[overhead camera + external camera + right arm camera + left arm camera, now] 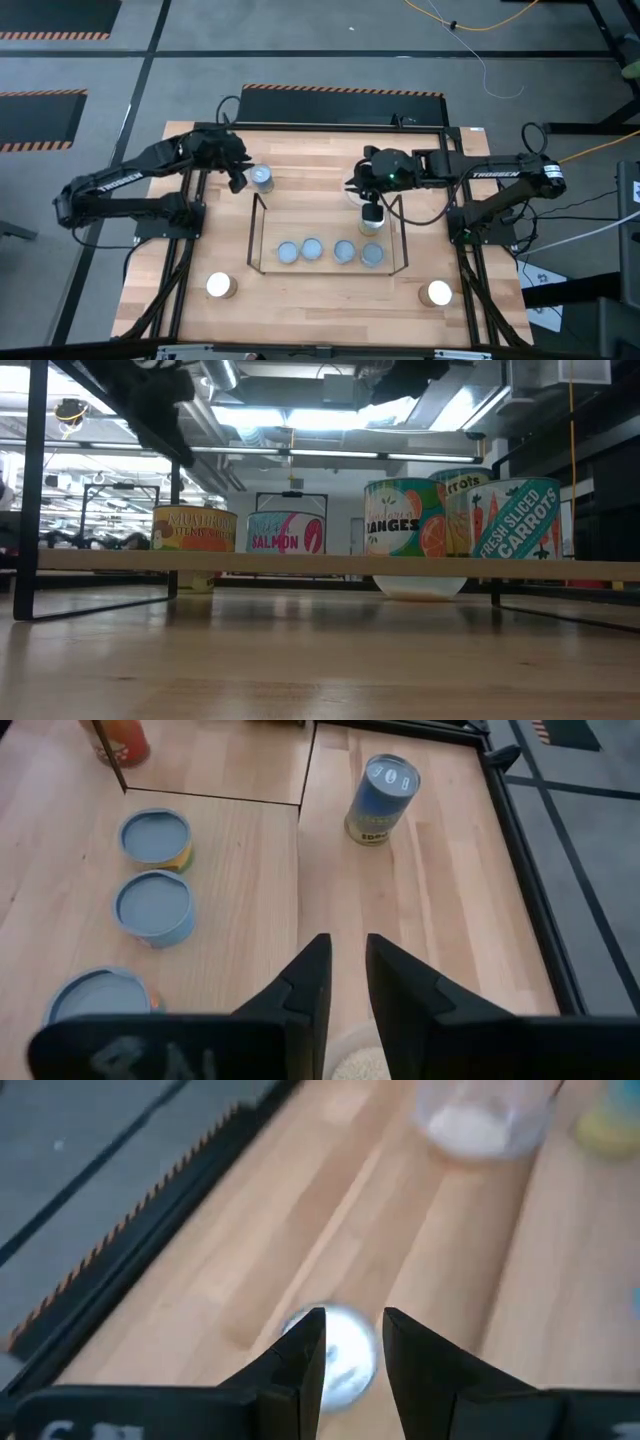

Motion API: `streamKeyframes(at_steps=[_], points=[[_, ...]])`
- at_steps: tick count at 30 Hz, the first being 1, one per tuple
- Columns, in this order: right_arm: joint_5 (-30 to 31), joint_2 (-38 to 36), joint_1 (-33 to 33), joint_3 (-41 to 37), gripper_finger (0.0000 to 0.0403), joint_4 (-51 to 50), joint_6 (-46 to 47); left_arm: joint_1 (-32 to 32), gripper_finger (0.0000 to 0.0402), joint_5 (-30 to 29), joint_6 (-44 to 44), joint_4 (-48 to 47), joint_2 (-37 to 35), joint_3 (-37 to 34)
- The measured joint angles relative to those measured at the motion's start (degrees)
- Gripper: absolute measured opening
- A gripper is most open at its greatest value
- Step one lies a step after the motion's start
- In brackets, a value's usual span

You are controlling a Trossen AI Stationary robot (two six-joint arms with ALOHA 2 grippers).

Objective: Pick and place cans onto a shelf
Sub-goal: Put the canned peas on the shelf

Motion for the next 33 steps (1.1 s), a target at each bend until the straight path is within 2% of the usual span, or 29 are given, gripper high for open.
streamKeyframes(at_steps=[6,12,16,33], points=[[0.0,0.0,0.0,0.0,0.0072,-0.1,0.0,3.6,0.0096,1.2,12.0,-4.8,2.1,0.0],[0.0,0.0,0.0,0.0,0.0072,-0.2,0.0,4.1,0.0096,6.7,20.9,-5.3,4.8,0.0],[0.0,0.0,0.0,0.0,0.0072,-0.2,0.0,4.1,0.0096,8.8,23.0,-5.3,7.9,0.0],[0.0,0.0,0.0,0.0,0.0071,-0.2,0.0,4.1,0.0096,8.8,26.0,-4.6,19.9,0.0]])
